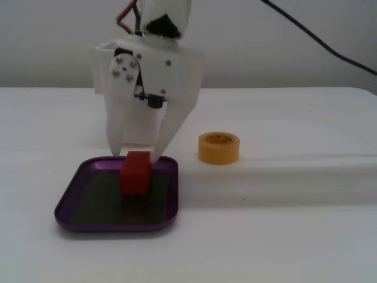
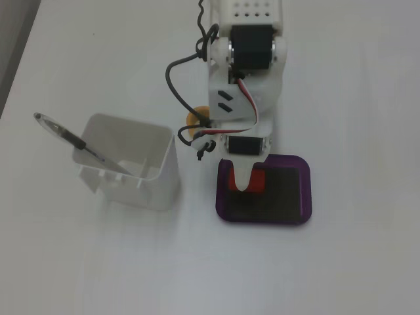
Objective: Pick up the red cube and place it in the box.
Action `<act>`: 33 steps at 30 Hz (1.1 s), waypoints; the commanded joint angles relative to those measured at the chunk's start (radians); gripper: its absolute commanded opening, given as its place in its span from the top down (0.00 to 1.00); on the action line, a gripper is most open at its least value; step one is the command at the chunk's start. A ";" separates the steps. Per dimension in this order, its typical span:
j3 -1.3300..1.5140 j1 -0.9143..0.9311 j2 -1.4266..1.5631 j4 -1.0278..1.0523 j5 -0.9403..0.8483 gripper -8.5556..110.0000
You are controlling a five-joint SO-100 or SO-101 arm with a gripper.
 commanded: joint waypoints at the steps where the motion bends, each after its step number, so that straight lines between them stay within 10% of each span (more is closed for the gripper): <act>1: -0.152 -0.008 0.098 0.103 0.006 0.81; 11: -0.520 0.000 0.316 0.423 -0.005 0.81; 33: 0.848 0.008 1.390 0.195 -0.091 0.81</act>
